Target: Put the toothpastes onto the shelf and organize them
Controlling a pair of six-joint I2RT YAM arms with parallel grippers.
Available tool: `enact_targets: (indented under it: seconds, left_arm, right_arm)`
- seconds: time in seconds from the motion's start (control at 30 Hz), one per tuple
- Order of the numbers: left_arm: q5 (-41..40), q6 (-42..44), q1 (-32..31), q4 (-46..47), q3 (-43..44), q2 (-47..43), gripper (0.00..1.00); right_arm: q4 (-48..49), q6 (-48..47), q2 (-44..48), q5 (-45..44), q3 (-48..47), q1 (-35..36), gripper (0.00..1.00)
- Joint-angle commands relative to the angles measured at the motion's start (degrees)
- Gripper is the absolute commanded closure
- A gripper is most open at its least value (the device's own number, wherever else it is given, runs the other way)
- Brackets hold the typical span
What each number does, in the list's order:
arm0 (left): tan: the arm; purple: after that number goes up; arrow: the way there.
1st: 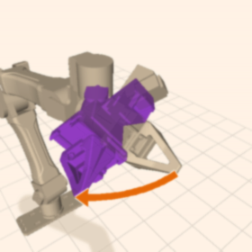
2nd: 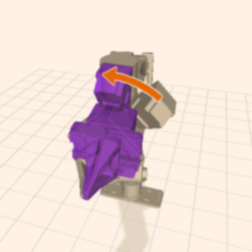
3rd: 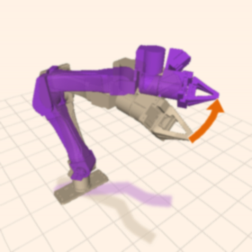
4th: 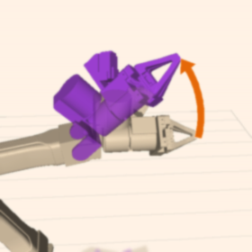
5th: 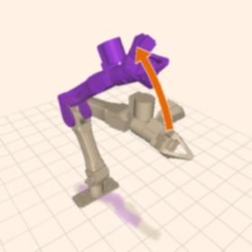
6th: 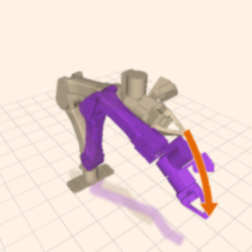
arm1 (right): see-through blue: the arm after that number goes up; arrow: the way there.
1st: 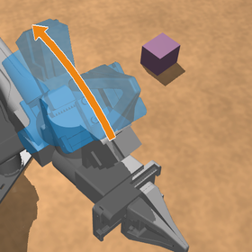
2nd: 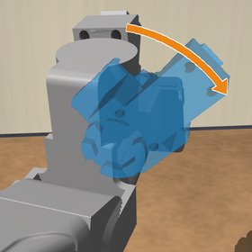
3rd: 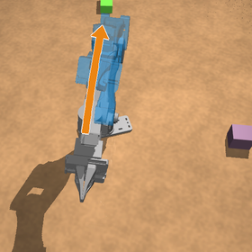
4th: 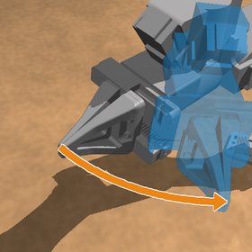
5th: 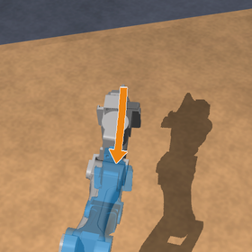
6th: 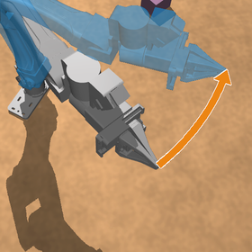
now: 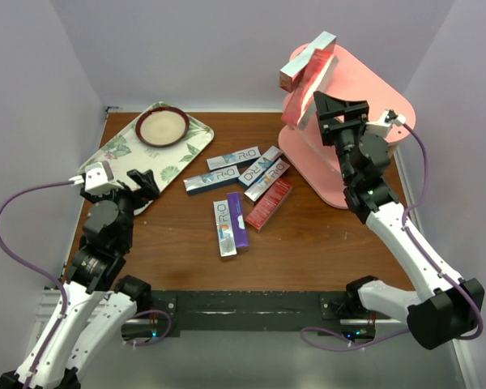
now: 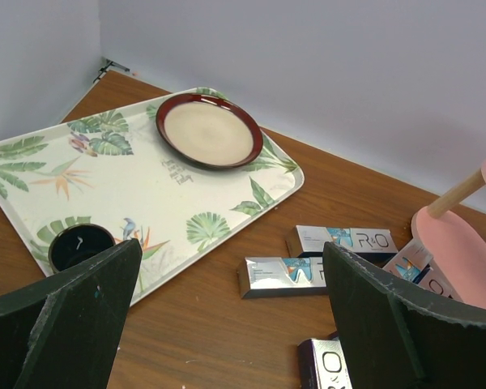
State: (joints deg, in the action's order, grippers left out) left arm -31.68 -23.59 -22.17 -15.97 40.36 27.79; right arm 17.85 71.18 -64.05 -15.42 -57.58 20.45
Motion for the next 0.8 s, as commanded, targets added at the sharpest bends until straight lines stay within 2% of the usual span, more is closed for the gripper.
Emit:
enact_targets:
  seconds: [0.0, 0.17, 0.27, 0.4, 0.43, 0.57, 0.77]
  left_arm:
    - [0.4, -1.0, 0.4, 1.9, -0.5, 0.2, 0.0]
    - [1.0, -1.5, 0.4, 2.3, -0.7, 0.3, 0.0]
    - [4.5, -0.8, 0.4, 4.4, -1.4, 1.1, 0.0]
    - [10.8, 0.9, 0.5, 6.1, -0.5, 4.2, 0.0]
    - [12.1, 0.8, 0.4, 6.2, -0.2, 5.9, 0.0]
    - [22.1, 0.7, 0.4, 6.3, 0.5, 11.7, 0.0]
    - [34.7, 9.6, 0.3, -0.3, 6.0, 26.4, 0.0]
  right_arm:
    - [-5.8, 1.6, -0.1, -2.6, 1.9, -0.9, 0.16]
    - [-8.5, -2.6, 0.4, -1.3, 0.5, -1.0, 0.13]
    - [-15.1, -11.5, 2.0, 2.8, -3.0, -1.1, 0.06]
    - [-28.4, -27.6, 1.7, 13.2, -7.8, -1.2, 0.03]
    - [-32.6, -29.8, 1.4, 15.7, -7.9, -1.2, 0.02]
    - [-36.4, -38.6, -0.6, 23.8, -5.5, -1.1, 0.01]
    - [-41.6, -48.7, -4.1, 33.0, -4.5, -0.8, 0.01]
